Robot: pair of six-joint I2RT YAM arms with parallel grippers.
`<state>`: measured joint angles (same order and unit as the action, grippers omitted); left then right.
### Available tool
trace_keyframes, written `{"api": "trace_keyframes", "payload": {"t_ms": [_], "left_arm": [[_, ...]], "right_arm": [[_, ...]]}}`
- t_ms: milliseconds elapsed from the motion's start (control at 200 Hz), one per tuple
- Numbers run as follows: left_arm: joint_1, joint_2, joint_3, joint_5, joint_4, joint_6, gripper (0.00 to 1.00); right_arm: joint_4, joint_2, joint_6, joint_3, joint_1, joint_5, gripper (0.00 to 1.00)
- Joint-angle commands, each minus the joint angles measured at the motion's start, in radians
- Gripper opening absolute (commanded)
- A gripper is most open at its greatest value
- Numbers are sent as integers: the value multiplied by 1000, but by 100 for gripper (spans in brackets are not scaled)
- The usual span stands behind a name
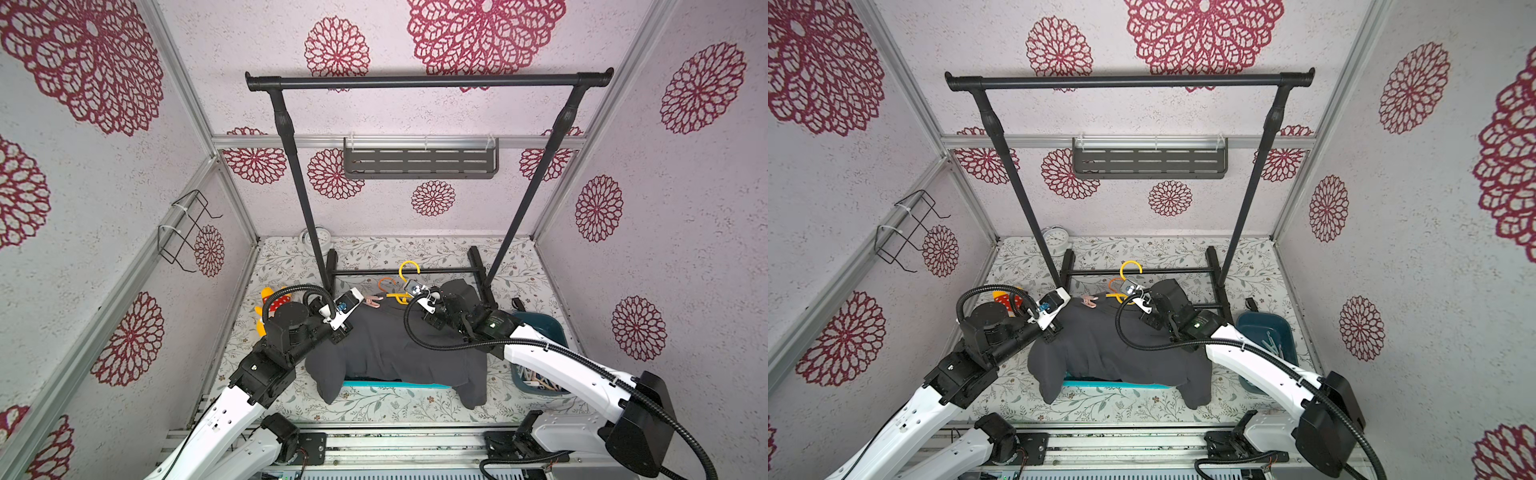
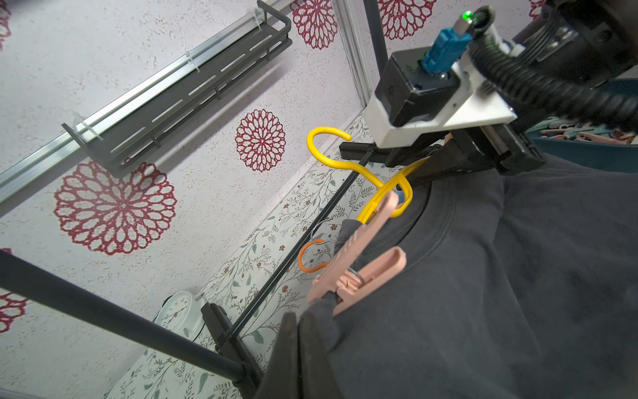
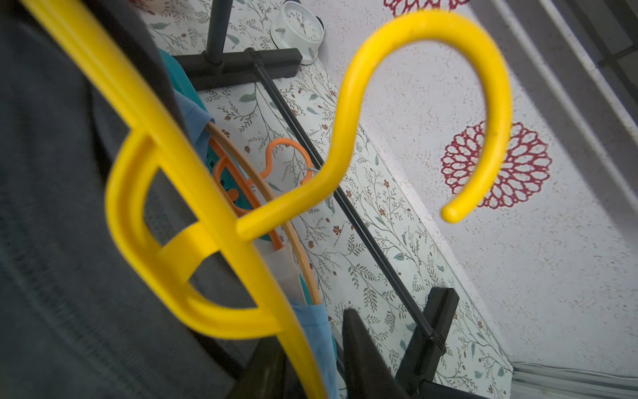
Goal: Use clothespins to secure the t-shirt on both sides of the hanger
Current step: Hang the hanger on the clothesline.
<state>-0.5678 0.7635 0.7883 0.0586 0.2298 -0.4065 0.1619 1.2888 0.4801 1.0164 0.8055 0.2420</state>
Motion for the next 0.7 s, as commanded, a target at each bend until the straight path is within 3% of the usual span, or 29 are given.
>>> {"api": "trace_keyframes", "payload": {"t_ms": [0, 160, 405, 510, 695], "left_arm": [[-4, -17, 38, 4, -54, 14, 0], [-5, -17, 42, 19, -45, 10, 0], [-7, -41, 63, 39, 2, 2, 0], [-8, -50, 89, -2, 30, -6, 0], [-10, -79, 178, -4, 123, 63, 31]], "right_arm": [[-50, -3, 18, 34, -8, 14, 31], [-89, 8, 61, 20, -15, 33, 28], [-232, -61, 174, -22, -16, 32, 0], [-290, -120, 263, -50, -16, 29, 0], [-320, -206, 418, -68, -15, 25, 0]]}}
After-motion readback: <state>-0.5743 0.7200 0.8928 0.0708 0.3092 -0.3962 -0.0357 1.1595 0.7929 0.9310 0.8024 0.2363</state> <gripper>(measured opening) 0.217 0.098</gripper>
